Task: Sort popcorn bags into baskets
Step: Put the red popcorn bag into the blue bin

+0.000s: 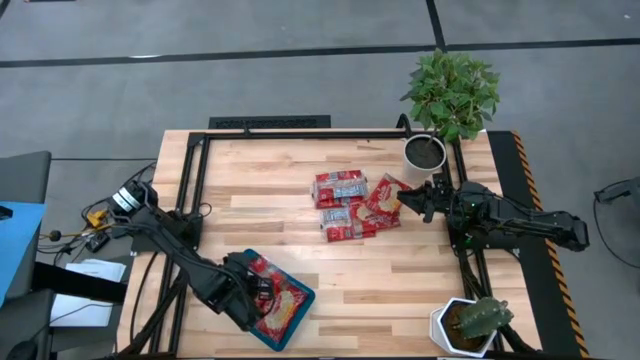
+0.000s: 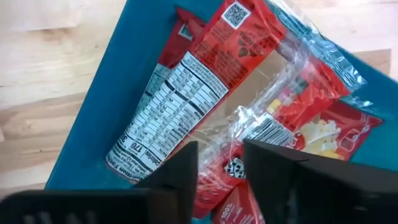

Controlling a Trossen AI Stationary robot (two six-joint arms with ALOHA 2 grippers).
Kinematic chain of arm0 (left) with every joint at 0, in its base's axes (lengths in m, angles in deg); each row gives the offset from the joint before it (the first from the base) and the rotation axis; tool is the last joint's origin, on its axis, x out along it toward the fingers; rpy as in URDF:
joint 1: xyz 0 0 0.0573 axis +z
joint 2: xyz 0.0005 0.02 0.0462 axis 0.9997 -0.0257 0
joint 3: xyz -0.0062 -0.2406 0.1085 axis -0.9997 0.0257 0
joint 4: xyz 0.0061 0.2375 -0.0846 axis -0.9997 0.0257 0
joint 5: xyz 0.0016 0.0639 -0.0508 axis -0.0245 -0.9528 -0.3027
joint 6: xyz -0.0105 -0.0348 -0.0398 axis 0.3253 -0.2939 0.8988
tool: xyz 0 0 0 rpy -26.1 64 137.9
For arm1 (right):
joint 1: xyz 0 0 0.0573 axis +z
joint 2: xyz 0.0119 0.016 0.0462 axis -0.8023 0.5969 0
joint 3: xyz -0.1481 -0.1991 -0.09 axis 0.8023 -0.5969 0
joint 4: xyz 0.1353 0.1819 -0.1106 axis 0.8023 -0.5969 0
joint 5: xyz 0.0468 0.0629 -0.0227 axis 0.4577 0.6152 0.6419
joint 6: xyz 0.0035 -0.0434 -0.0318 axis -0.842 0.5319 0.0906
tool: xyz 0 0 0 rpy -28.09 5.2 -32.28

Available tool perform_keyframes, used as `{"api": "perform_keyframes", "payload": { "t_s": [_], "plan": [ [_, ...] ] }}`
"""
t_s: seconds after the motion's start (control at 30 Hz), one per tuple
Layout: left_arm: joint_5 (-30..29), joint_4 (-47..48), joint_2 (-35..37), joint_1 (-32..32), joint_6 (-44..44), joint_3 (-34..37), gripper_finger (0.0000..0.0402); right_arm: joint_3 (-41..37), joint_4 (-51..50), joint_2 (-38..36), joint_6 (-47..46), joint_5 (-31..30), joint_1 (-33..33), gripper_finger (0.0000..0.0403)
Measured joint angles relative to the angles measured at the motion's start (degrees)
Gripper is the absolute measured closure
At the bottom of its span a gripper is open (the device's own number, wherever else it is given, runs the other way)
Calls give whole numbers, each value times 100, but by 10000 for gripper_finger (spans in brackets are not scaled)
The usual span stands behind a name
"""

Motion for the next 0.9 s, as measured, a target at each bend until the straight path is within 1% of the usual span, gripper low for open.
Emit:
{"api": "perform_keyframes", "payload": {
  "t_s": [0.07,0.1,0.17,0.27,0.3,0.37,0.4,0.47,0.57,0.63,0.8,0.83,0.9],
  "plan": [
    [-36,-65,6,0,19,0,247,0,0,0,2,-1,-1,209],
    [-179,-134,34,0,21,-1,235,0,0,0,2,-1,-1,208],
    [-761,-296,107,14,-211,-83,217,0,0,0,2,-1,-1,206],
    [-1814,-620,246,164,-1244,-212,210,0,0,0,22,-1,1,205],
    [-2033,-690,267,254,-1677,-251,213,0,0,0,32,-1,-1,206],
    [-2162,-952,271,452,-2611,-295,224,0,1,0,42,-1,-1,208],
    [-2087,-1100,271,553,-3077,-295,232,0,0,0,42,-1,-1,210],
    [-1752,-1417,268,723,-3922,-295,249,0,1,0,42,-1,-1,212],
    [-1119,-1736,195,909,-4624,-295,280,0,0,0,42,-1,1,214],
    [-873,-1738,192,975,-4728,-291,306,0,0,-2,42,-1,-1,215],
    [-669,-1794,192,949,-4493,-113,385,0,0,-2,42,-1,-1,212],
    [-599,-1892,192,940,-4427,-55,393,0,0,-2,43,-1,-1,211],
    [-461,-1953,195,928,-4346,87,394,0,0,-2,44,-1,-1,209]
  ]
}}
